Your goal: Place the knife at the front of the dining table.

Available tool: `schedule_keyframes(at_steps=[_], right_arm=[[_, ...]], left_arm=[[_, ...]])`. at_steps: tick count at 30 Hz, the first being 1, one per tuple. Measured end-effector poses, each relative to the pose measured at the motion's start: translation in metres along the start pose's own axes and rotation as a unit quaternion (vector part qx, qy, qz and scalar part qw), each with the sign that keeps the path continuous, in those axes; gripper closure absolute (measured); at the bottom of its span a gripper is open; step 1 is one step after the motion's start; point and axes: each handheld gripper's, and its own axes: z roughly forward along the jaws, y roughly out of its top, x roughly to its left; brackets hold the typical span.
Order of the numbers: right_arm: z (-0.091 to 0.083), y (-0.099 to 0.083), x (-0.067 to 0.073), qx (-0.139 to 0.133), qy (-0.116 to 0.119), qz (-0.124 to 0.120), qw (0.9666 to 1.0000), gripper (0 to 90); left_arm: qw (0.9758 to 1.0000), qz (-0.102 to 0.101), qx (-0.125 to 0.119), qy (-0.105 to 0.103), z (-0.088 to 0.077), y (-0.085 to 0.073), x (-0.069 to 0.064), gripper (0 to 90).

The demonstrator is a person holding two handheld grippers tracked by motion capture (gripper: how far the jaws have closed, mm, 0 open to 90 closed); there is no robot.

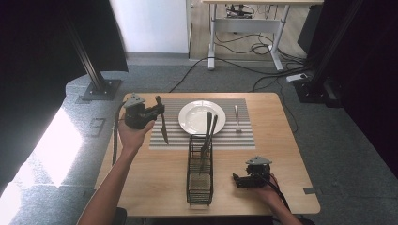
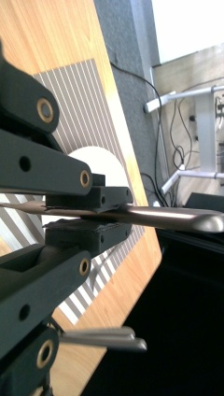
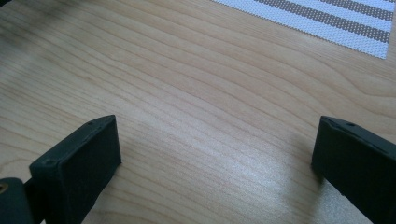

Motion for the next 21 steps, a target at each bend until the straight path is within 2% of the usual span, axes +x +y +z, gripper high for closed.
schedule_keyframes(at_steps=[17, 21], right_arm=[[0.000, 0.000, 0.001, 0.000, 0.000, 0.000, 1.0000, 1.5], [0.000, 0.000, 0.001, 0.000, 0.000, 0.000, 1.0000, 1.5]], left_arm=[[0.9993, 0.010, 0.024, 0.026, 0.022, -0.017, 0.005, 84.0], [0.9988, 0.010, 0.037, 0.031, 0.032, -0.020, 0.009, 84.0]])
